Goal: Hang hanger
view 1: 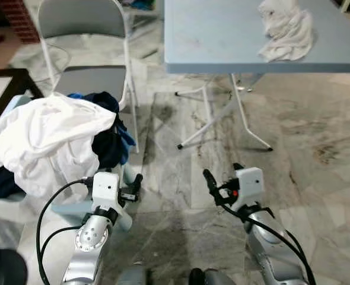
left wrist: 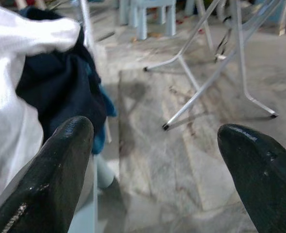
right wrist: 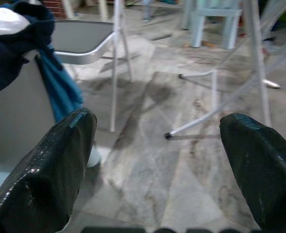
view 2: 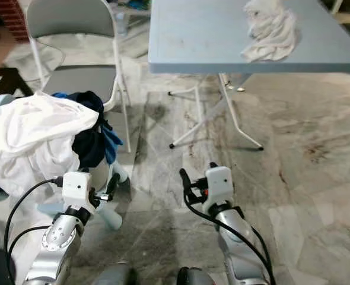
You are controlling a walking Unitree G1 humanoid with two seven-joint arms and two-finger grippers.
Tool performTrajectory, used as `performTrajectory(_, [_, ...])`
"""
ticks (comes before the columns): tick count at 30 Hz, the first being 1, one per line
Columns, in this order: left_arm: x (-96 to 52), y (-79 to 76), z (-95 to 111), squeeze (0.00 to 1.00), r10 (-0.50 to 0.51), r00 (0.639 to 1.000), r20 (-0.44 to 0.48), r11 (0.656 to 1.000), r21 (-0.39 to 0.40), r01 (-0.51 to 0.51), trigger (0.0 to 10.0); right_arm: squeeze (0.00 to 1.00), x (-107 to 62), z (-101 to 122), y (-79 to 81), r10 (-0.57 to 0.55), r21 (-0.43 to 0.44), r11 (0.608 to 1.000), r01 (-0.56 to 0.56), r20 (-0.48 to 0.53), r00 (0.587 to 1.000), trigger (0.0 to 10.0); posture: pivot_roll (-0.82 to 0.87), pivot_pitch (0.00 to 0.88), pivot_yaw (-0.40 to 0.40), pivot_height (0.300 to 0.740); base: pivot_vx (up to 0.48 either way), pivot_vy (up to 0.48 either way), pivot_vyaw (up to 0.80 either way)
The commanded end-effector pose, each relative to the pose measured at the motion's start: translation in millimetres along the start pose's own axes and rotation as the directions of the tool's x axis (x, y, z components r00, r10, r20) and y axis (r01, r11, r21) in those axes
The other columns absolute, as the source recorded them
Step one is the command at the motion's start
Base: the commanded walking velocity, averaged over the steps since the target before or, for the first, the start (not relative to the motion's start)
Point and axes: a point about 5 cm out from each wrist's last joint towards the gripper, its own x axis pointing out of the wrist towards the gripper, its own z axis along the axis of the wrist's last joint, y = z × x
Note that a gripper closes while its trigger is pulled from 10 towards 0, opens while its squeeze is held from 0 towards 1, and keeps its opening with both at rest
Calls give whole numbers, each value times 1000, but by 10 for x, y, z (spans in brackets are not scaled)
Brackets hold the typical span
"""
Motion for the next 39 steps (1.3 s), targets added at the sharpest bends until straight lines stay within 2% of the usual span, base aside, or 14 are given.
performTrajectory(1, [-22,65,-18,0,18,1000,-7,1000,8,-18,10000,0,19,63,71,30,6,1000,-30,37,999,10000,143,219,-37,740,0,0,0])
performTrajectory(10, [-7,16,4,0,-13,1000,14,1000,5,13,10000,0,22,72,30,21,22,1000,-22,43,999,10000,141,222,-39,740,0,0,612])
performTrajectory(15, [9,-1,2,0,-27,1000,16,1000,-6,27,10000,0,35,87,17,17,24,1000,-18,49,999,10000,137,221,-41,740,195,0,0])
performTrajectory(31, [49,-96,17,0,-74,997,29,997,-29,75,10000,0,56,114,8,9,22,1000,-10,65,998,10000,129,214,-45,740,337,0,0])
performTrajectory(39, [55,-108,11,0,-74,997,31,997,-34,75,10000,0,70,137,37,39,13,999,-40,74,996,10000,130,214,-50,740,383,0,59])
